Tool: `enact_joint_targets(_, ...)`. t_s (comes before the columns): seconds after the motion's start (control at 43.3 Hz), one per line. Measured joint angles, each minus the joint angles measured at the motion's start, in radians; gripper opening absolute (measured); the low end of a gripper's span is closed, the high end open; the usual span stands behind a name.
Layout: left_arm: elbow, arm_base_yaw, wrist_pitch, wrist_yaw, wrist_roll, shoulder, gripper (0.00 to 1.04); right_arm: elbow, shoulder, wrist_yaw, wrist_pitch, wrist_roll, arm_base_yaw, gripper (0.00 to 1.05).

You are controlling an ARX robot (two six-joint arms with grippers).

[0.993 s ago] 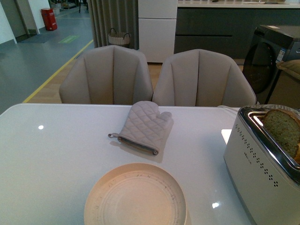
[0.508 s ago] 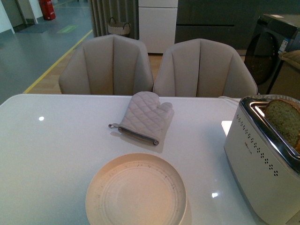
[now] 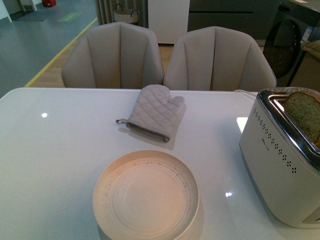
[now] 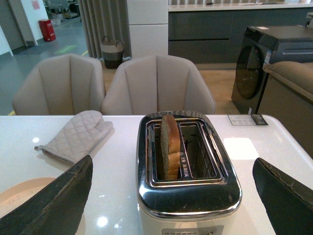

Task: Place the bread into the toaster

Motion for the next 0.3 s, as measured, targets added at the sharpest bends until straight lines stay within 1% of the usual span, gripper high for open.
enact_joint_targets(0.3,0.000,0.000,0.000,0.000,0.000,0.000,0.98,0.000,0.000,0.000,0.000,0.000,0.000,0.96)
